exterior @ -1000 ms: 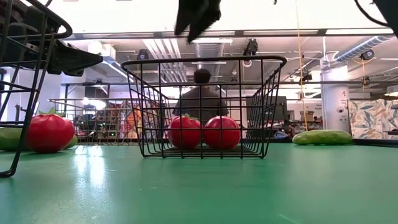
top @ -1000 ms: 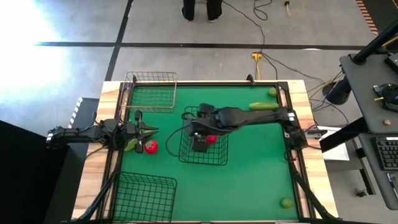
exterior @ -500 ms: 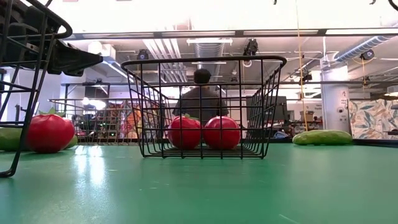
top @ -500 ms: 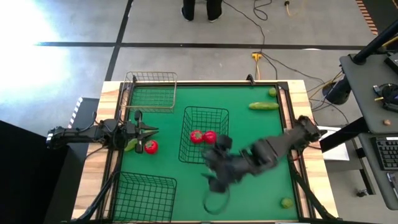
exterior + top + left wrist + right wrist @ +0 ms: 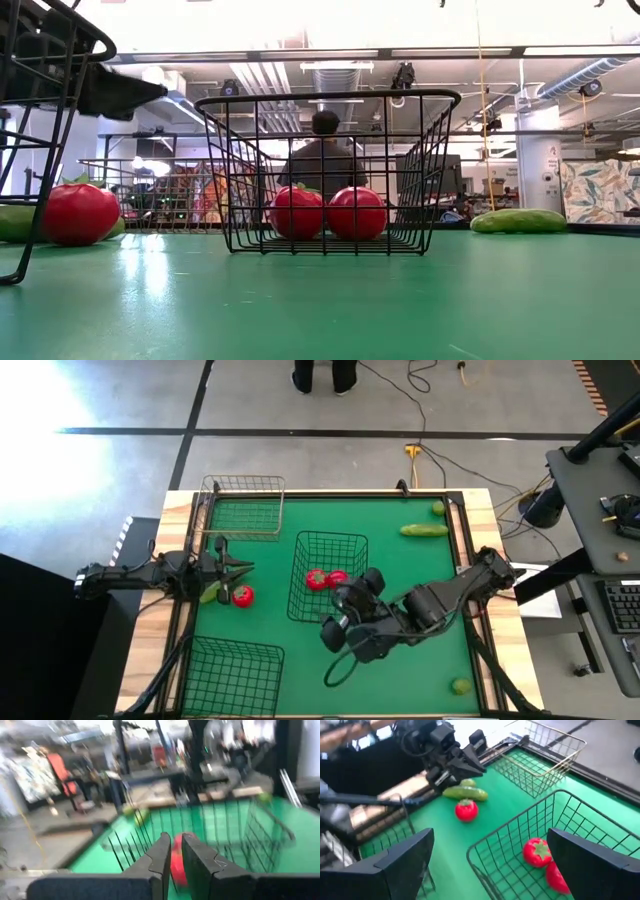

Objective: Sort produce into baskets
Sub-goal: Put the tomato into the top black wire basket

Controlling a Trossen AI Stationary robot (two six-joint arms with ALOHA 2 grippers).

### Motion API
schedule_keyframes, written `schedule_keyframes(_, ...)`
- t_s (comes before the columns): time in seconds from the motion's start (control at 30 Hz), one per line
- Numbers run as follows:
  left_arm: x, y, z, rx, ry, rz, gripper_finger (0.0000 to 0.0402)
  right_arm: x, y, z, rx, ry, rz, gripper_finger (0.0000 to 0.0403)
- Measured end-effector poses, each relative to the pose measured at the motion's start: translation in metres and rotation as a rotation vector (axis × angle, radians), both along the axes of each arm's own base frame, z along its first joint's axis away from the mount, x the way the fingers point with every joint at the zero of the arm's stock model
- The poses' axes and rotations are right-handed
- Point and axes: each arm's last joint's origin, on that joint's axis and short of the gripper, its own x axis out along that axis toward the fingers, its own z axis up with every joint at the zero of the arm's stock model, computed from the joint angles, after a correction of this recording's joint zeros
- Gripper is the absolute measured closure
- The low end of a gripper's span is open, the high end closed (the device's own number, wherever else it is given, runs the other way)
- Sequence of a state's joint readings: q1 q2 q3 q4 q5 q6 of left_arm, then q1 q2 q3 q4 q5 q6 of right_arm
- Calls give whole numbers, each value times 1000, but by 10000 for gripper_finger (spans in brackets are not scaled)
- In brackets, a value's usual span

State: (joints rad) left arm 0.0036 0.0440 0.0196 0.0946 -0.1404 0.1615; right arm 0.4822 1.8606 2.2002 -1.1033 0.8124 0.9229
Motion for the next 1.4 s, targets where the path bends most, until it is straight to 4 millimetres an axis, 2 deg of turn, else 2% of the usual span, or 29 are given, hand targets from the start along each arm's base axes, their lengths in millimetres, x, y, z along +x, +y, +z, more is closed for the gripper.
schedule_keyframes(0.07, -1, 1, 10, -67, -115, 23, 370, 5, -7, 1, 28, -29, -35, 22)
schedule_keyframes(0.1, -2, 1, 17, -154, -198, 23, 370, 7, -11, 2, 36, -42, -48, 22)
schedule_keyframes(0.23, -11, 3, 39, -647, -532, -80, 370, 17, -26, 5, 33, -78, -79, 22)
schedule_keyframes(0.3, -13, 4, 41, -808, -593, -123, 370, 21, -35, 7, 22, -87, -88, 22)
schedule_keyframes(0.37, -13, 5, 41, -853, -612, -94, 370, 26, -43, 9, 19, -102, -93, 22)
schedule_keyframes(0.5, -6, 7, 27, -746, -470, 92, 370, 31, -52, 11, 26, -120, -100, 22)
schedule_keyframes(0.57, -3, 9, 18, -751, -405, 193, 370, 31, -52, 10, 47, -115, -82, 22)
schedule_keyframes(0.73, 1, 9, 10, -829, -343, 209, 370, 32, -50, 8, -9, -69, -29, 22)
schedule_keyframes(0.83, 3, 11, 8, -836, -353, 292, 370, 32, -54, 10, -76, -33, 7, 22)
schedule_keyframes(0.93, 6, 10, 16, -874, -401, 199, 370, 29, -56, 22, -137, -27, 48, 22)
schedule_keyframes(1.03, 10, 6, 32, -849, -362, 84, 359, 23, -57, 39, -183, -38, 112, 22)
schedule_keyframes(1.2, 19, 5, 60, -819, -262, 87, 303, 17, -58, 56, -250, -36, 207, 22)
schedule_keyframes(1.3, 23, 5, 74, -866, -65, 175, 261, 10, -60, 61, -261, -25, 223, 22)
schedule_keyframes(1.4, 19, 4, 84, -915, 220, 277, 229, 1, -62, 62, -241, 9, 233, 22)
